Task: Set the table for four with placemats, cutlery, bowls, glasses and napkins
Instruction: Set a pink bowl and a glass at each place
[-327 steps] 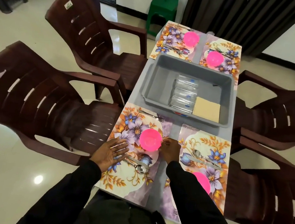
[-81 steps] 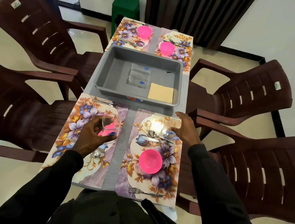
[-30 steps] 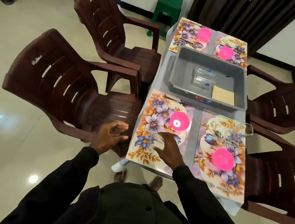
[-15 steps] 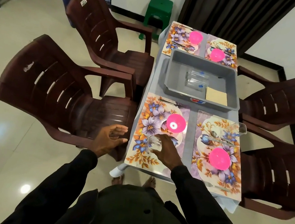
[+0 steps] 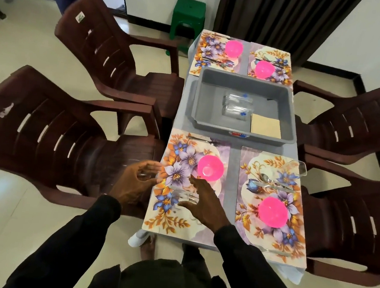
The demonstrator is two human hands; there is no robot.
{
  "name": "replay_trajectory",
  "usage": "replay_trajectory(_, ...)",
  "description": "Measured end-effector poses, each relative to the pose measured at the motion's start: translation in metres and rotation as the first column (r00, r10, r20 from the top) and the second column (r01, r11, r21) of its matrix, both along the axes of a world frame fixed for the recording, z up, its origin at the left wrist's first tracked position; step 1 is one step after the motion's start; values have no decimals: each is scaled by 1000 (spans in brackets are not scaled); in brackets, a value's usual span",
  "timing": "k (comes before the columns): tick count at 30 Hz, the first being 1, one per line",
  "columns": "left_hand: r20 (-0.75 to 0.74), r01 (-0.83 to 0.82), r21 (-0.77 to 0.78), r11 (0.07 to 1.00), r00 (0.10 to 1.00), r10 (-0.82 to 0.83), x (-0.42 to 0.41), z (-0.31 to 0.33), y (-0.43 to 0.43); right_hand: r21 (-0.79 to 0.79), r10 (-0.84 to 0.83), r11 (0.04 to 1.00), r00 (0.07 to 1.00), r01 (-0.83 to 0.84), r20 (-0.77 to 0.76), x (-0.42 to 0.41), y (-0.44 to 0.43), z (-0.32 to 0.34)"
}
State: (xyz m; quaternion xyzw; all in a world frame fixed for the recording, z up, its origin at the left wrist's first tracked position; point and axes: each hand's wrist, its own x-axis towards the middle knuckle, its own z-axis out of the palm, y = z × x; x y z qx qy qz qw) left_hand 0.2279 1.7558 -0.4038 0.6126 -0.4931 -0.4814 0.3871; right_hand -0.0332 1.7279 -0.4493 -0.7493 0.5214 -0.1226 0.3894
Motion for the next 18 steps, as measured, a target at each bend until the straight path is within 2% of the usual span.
replay_trajectory(2,6,10,-13,1000,1000,-9,-16,6,-25,2,-49,999,997,49,65,-16,-26,10)
replay_trajectory(9,10,-15,-85,996,1000,16,-81,27,-133,-196,-203,953,968,229,146,-86,-169,30)
replay_trajectory(14,71,-27,-114,993,997,36,-115,23,-201,-317,-309,898,950,304,36,-115,-281,17)
replay_trajectory(18,104,-59,-123,991,992,72,-127,14,-227,-261,-264,939,955,223,-132,-122,-353,-10)
